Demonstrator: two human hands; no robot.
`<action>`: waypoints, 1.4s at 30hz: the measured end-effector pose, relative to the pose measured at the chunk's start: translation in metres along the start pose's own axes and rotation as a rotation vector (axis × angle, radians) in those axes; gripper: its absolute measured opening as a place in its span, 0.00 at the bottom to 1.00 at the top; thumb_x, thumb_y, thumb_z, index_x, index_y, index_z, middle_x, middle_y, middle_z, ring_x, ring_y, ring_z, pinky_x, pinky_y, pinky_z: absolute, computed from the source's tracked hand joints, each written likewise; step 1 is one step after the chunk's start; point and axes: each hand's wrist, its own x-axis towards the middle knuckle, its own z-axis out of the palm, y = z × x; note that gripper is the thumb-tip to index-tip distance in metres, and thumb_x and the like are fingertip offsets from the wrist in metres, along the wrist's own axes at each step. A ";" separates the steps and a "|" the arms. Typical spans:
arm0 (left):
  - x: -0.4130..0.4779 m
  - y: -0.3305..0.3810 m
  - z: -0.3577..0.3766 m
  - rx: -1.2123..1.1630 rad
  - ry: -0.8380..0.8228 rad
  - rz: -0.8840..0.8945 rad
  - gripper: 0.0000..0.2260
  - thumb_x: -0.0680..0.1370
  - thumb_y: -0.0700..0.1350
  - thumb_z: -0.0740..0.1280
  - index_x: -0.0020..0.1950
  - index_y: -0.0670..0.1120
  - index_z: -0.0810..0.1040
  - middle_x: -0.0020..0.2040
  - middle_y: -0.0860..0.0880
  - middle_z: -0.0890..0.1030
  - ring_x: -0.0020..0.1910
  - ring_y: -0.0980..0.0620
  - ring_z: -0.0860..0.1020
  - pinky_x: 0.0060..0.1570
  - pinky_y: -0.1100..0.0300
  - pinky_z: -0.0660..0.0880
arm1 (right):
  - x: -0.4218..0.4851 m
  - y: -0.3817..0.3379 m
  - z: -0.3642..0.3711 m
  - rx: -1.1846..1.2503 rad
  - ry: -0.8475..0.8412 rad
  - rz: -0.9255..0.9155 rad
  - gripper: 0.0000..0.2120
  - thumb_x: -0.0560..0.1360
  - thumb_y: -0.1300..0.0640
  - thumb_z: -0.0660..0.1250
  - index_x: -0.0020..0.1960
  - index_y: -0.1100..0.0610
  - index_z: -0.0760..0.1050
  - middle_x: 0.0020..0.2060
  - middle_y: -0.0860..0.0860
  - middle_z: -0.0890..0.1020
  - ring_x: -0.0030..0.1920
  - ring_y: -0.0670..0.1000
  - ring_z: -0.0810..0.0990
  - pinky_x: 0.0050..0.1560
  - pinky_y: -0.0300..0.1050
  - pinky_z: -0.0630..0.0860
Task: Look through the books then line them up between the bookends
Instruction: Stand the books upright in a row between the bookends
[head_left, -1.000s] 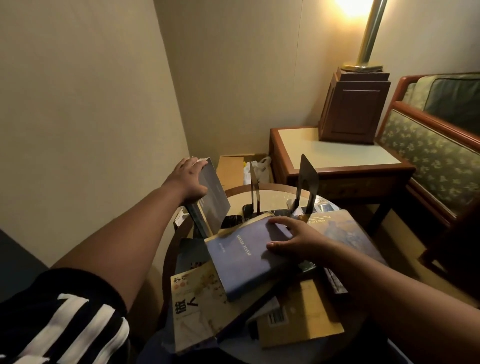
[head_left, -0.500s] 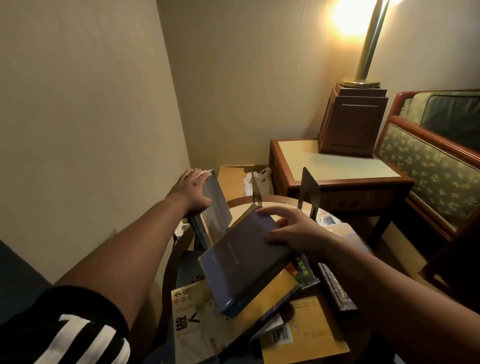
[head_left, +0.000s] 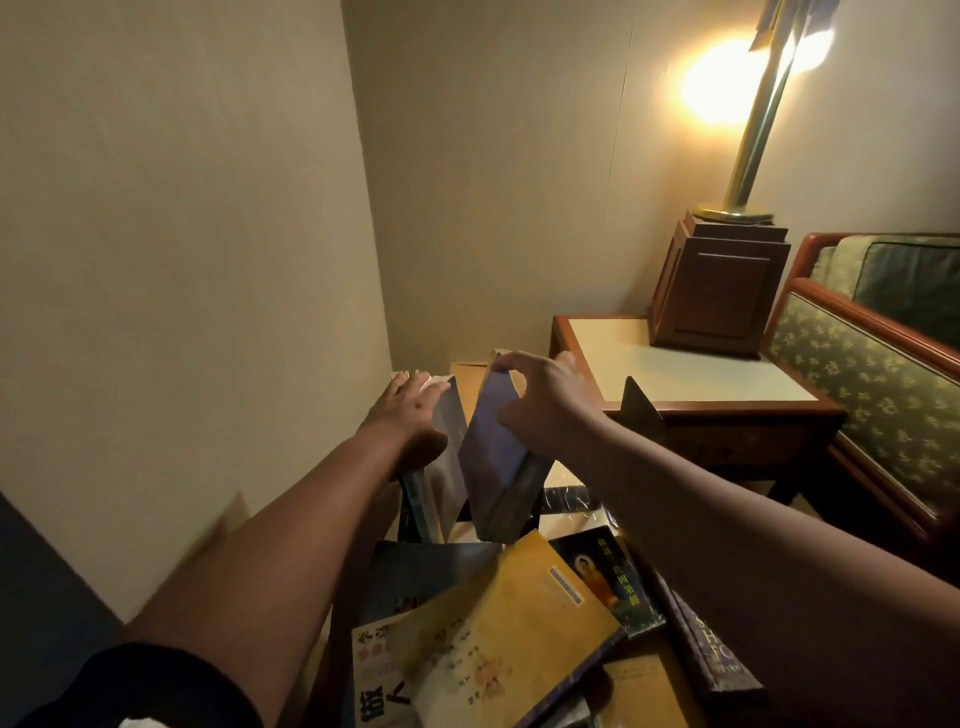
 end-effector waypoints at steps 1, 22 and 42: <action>0.001 0.001 0.000 0.011 0.004 0.007 0.36 0.75 0.48 0.66 0.80 0.53 0.54 0.81 0.47 0.51 0.79 0.42 0.47 0.76 0.48 0.51 | 0.004 -0.003 0.007 -0.008 -0.003 0.002 0.21 0.76 0.53 0.64 0.66 0.37 0.72 0.56 0.55 0.67 0.57 0.64 0.73 0.56 0.57 0.79; 0.004 -0.006 0.004 -0.185 0.048 -0.010 0.25 0.81 0.45 0.53 0.79 0.52 0.58 0.81 0.49 0.52 0.80 0.47 0.45 0.78 0.50 0.43 | 0.024 -0.012 0.100 0.290 -0.096 0.144 0.25 0.79 0.54 0.65 0.74 0.39 0.65 0.69 0.55 0.64 0.67 0.58 0.68 0.53 0.45 0.75; 0.008 -0.004 0.006 0.127 0.062 0.094 0.28 0.78 0.56 0.57 0.78 0.57 0.58 0.81 0.46 0.52 0.80 0.45 0.45 0.75 0.42 0.40 | 0.012 0.030 0.151 1.201 -0.340 0.342 0.19 0.85 0.46 0.50 0.75 0.48 0.61 0.60 0.51 0.73 0.52 0.46 0.74 0.44 0.43 0.75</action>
